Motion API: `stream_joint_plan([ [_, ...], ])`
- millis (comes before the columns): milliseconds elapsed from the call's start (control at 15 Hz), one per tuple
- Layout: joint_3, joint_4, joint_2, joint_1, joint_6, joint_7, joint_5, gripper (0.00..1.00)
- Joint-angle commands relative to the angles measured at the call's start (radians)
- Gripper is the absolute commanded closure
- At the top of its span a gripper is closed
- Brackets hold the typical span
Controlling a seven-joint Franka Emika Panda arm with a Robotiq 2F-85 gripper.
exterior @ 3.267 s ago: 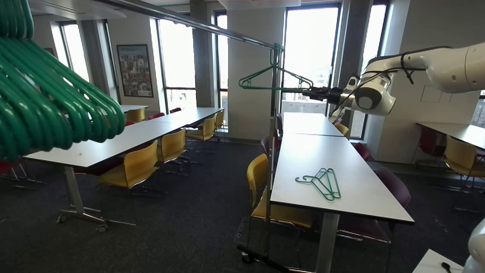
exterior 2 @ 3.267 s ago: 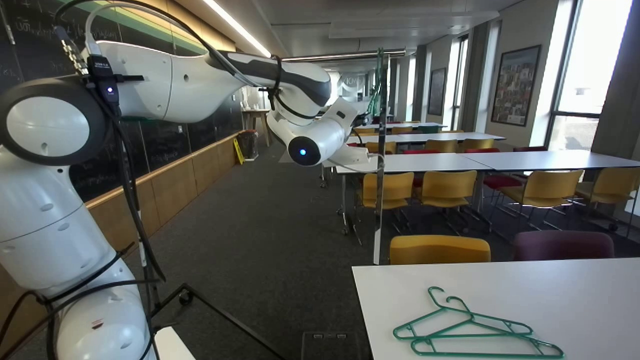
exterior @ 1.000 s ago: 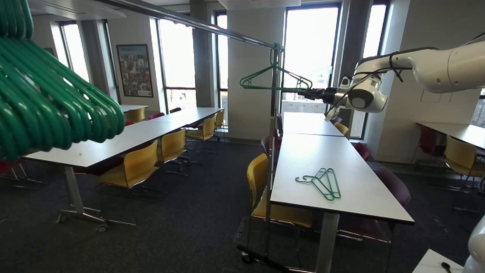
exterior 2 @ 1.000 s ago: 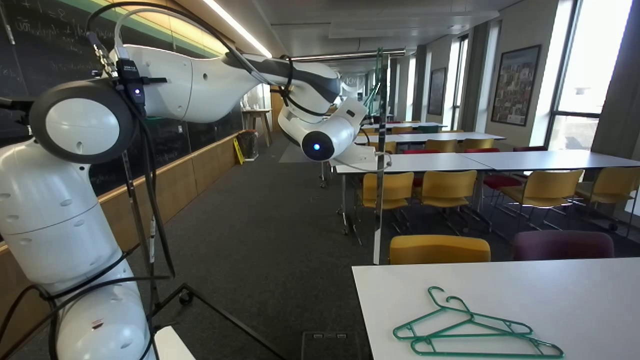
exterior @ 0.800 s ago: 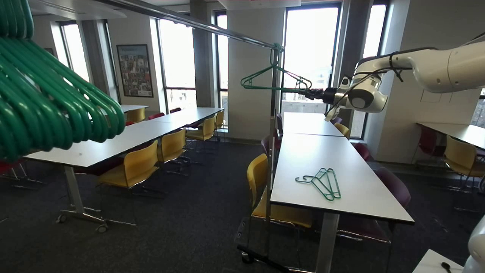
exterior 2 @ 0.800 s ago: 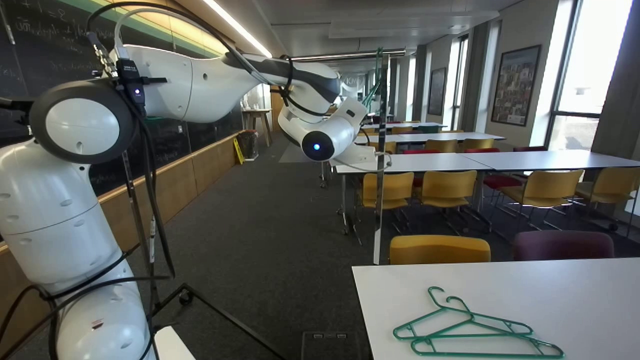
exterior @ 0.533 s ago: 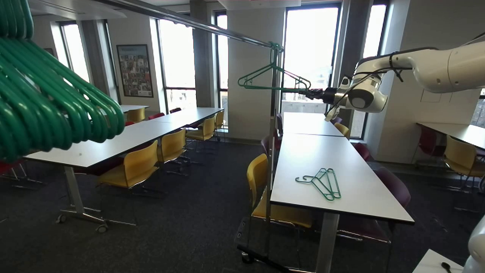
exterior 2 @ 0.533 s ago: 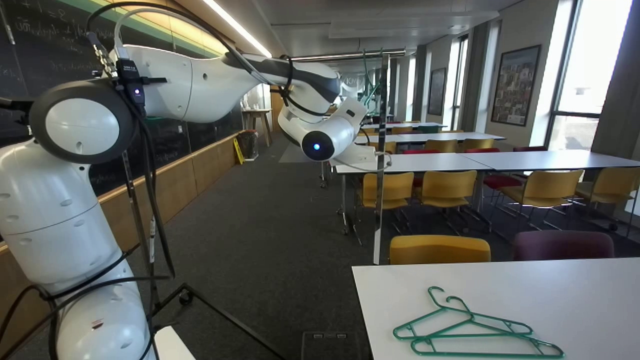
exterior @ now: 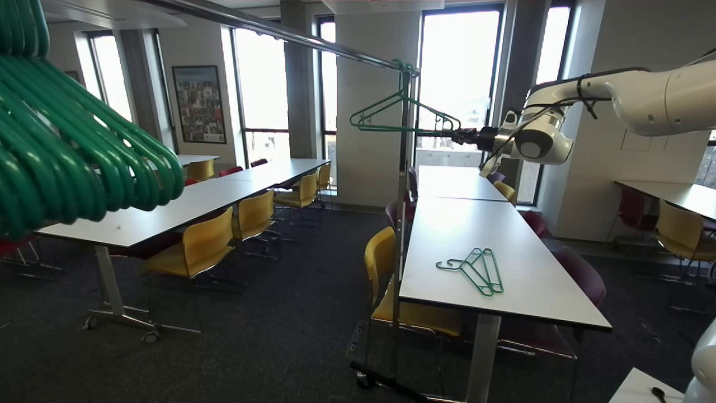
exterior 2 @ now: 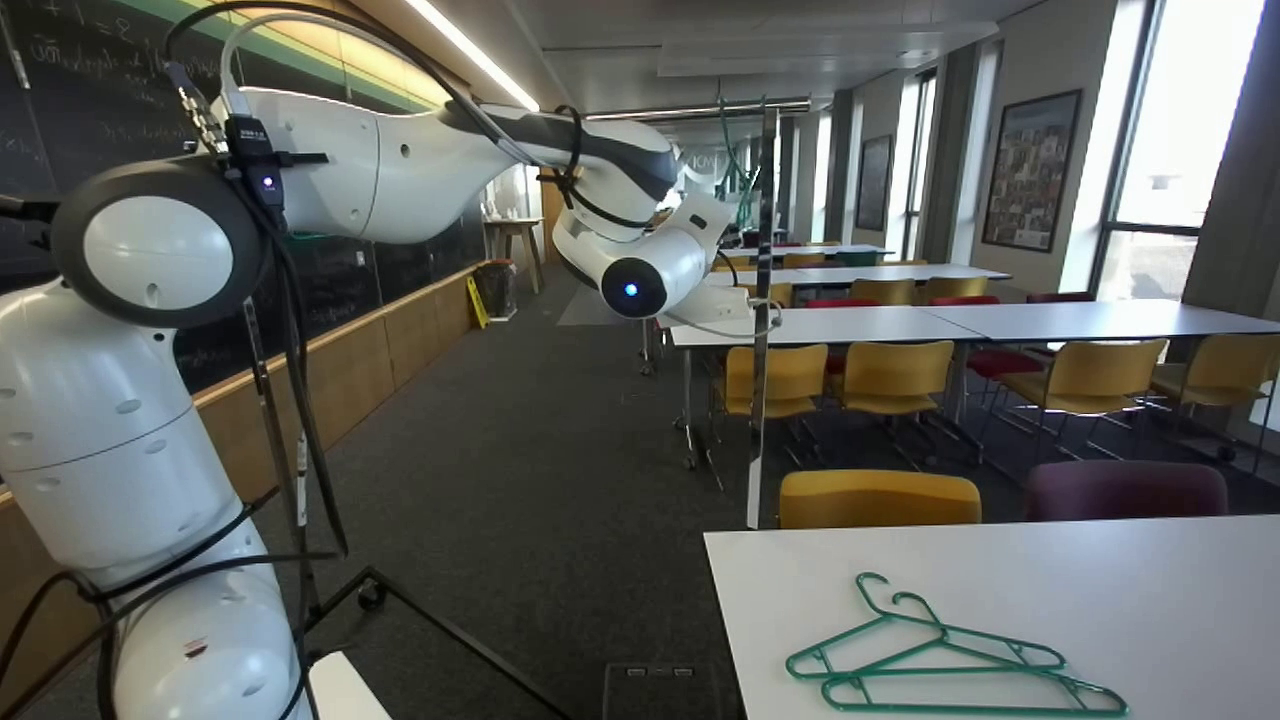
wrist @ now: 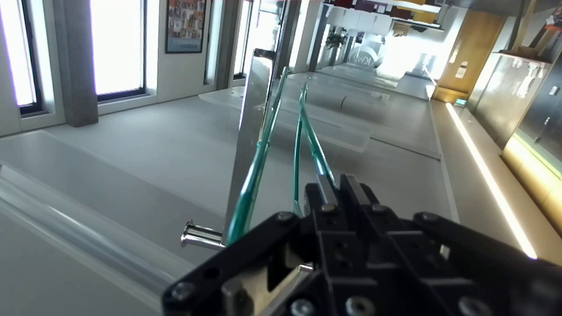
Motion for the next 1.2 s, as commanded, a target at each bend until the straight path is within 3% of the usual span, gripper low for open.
stream_joint_plan([
  [0,-0.008,-0.019,-0.072,0.013,-0.034,-0.003,-0.006,0.98],
  [333,-0.009,-0.069,-0.147,0.006,-0.044,-0.009,-0.012,0.98],
  [800,-0.017,-0.281,-0.275,-0.019,-0.034,0.006,-0.157,0.98],
  [1133,-0.013,-0.394,-0.296,-0.051,-0.001,0.004,-0.262,0.98],
])
